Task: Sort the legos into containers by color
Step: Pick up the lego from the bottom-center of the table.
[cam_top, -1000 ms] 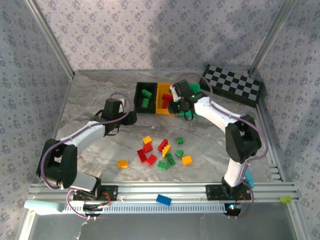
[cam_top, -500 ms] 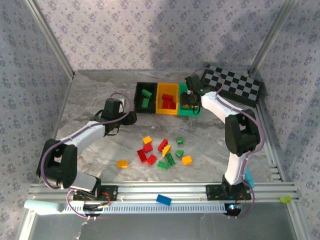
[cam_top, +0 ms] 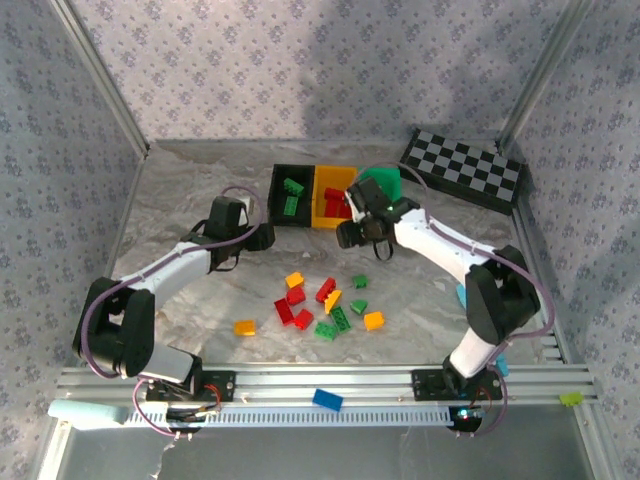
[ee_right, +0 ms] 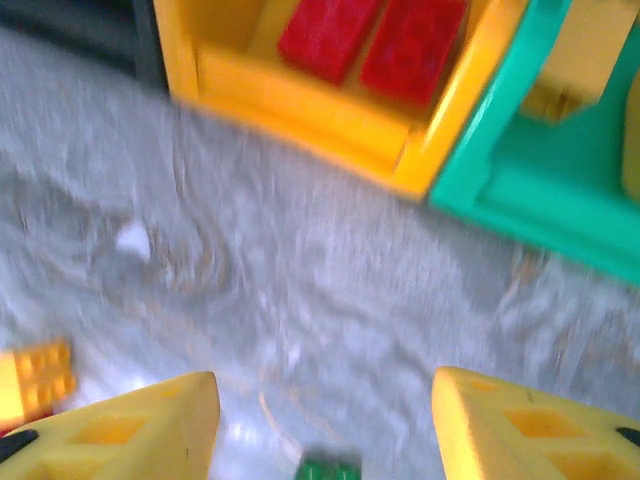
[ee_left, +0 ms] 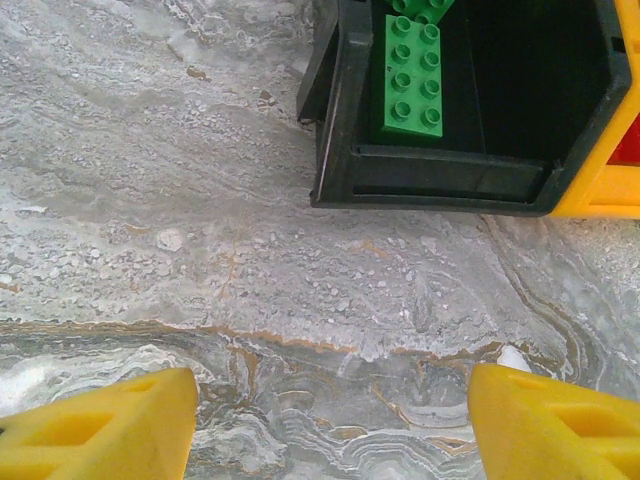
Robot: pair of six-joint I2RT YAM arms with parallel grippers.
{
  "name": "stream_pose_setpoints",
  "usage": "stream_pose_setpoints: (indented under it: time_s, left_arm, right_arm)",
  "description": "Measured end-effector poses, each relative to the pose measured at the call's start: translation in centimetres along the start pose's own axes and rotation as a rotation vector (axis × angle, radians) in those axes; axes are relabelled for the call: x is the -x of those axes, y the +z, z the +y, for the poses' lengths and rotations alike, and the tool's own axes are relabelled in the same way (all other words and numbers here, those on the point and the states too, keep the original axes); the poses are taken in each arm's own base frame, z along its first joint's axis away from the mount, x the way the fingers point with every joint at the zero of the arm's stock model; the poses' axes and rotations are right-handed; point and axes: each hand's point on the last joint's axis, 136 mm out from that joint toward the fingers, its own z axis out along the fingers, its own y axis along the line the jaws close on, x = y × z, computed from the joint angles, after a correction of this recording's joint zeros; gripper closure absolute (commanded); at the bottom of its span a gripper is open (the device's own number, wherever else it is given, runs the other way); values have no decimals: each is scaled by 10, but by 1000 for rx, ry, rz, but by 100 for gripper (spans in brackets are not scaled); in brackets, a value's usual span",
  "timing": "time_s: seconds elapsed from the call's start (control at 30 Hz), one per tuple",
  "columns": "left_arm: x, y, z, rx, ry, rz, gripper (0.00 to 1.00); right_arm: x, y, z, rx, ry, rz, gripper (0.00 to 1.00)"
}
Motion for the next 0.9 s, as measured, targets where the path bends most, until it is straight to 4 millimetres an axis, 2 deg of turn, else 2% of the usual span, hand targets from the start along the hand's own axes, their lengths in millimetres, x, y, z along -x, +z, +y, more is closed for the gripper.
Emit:
stream_pose_setpoints:
  time_s: [0.23,0.33,0.53,0.7,0.9]
  left_arm:
    - [-3,5,1,4,0,13,28]
    - [-6,8,2,5,-1,23,28]
    - [-6,9,1,1,-1,23,28]
    - [-4,9,1,-2,0,16,28]
    - [-6,10,2,1,-1,23,28]
  right_arm:
    - [-102,-5,45,34,-152,216,41]
    - [-132,-10,45,27,-194,279,40]
    - [-161,-18,29,2,-187,338,39]
    - [-166,-13,30,11,-184,356,39]
    - [-169,3,34,16,-183,380,39]
